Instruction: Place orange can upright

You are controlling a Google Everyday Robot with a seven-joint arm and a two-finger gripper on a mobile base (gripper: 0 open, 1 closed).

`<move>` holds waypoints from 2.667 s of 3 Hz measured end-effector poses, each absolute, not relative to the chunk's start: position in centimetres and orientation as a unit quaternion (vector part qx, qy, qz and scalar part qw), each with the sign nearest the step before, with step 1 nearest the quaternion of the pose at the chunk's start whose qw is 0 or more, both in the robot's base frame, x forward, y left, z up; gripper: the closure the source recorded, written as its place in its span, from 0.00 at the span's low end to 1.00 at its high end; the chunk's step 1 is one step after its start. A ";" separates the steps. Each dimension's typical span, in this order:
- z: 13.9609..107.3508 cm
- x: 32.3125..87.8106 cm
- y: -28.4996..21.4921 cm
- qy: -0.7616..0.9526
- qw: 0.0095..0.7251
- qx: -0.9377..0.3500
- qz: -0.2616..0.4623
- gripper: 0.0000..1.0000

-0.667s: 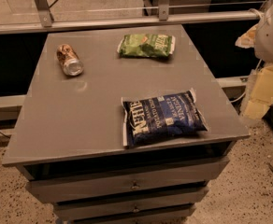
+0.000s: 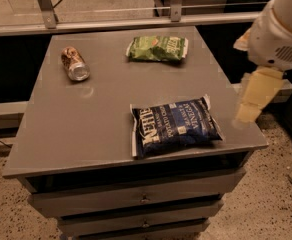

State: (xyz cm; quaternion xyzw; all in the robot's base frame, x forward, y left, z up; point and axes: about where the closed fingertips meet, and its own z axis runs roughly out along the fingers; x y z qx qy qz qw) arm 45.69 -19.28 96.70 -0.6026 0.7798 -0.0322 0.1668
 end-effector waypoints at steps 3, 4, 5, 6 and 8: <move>95.1 56.6 -1.9 0.782 0.209 -0.587 0.005 0.00; 95.1 56.6 -1.9 0.782 0.209 -0.587 0.005 0.00; 95.3 57.5 -0.1 0.776 0.235 -0.585 0.019 0.00; 96.0 62.5 6.7 0.768 0.299 -0.562 0.071 0.00; 95.6 68.3 13.9 0.778 0.322 -0.520 0.141 0.00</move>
Offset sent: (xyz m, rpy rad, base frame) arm 0.1312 0.1784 -0.0248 0.1096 -0.0322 -0.0698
